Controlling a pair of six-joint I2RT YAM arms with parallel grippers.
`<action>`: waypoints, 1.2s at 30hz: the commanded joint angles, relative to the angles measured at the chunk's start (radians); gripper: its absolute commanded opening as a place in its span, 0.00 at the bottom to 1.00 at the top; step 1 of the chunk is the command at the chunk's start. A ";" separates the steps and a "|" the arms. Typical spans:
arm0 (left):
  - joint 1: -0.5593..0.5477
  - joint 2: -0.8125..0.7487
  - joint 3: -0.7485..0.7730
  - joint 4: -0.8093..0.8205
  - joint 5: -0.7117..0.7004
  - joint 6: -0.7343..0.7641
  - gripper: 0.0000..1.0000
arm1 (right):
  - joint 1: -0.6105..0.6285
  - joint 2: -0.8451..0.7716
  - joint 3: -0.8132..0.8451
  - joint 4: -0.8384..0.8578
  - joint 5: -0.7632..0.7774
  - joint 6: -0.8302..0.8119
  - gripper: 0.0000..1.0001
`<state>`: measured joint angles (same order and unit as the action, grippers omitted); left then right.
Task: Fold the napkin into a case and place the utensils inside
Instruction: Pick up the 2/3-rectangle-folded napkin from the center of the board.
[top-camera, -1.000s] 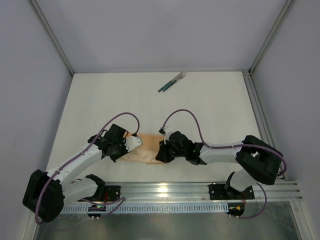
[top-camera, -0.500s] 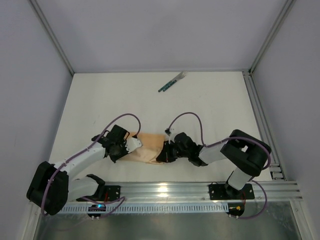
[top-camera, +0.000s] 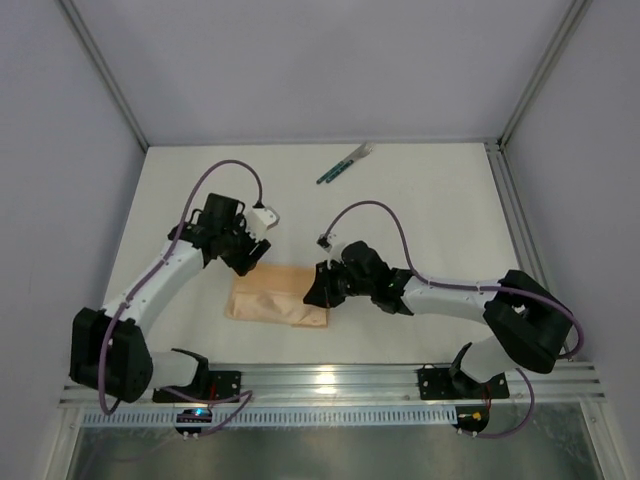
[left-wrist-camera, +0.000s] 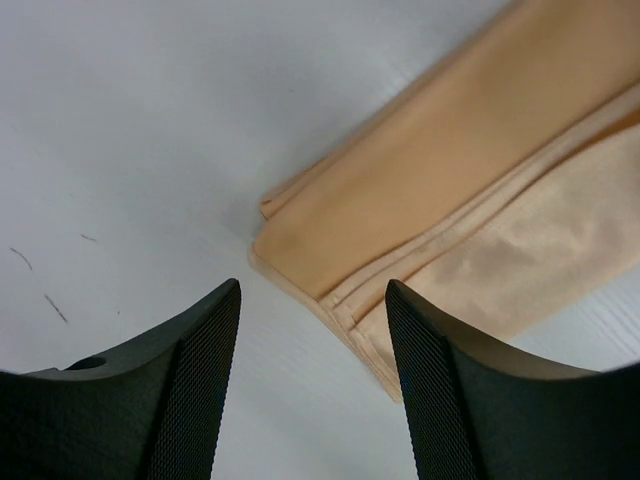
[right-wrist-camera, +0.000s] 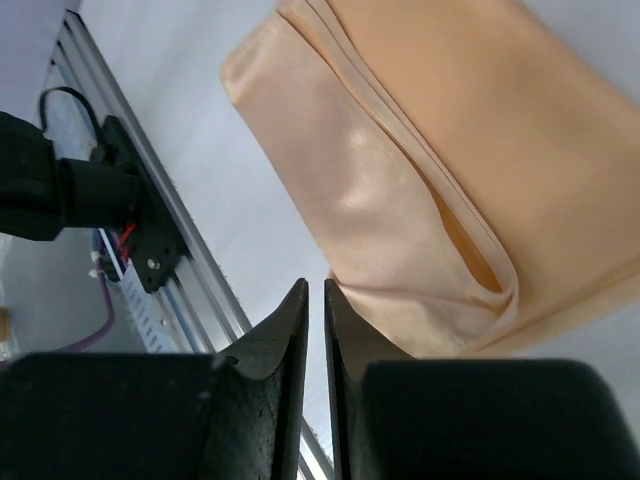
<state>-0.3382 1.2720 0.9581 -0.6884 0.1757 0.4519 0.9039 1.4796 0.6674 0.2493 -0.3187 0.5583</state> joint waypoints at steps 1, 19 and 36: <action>0.088 0.180 0.066 0.087 0.044 -0.052 0.63 | -0.023 -0.010 0.086 -0.049 -0.046 -0.067 0.15; 0.168 0.524 0.136 -0.101 0.285 0.291 0.54 | -0.023 0.241 0.176 0.057 -0.128 -0.038 0.15; 0.159 0.175 -0.094 0.042 0.286 0.292 0.00 | -0.025 0.401 0.144 0.025 -0.003 0.038 0.11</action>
<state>-0.1722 1.5246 0.9009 -0.7006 0.4637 0.7296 0.8787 1.8526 0.8368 0.3195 -0.4129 0.5865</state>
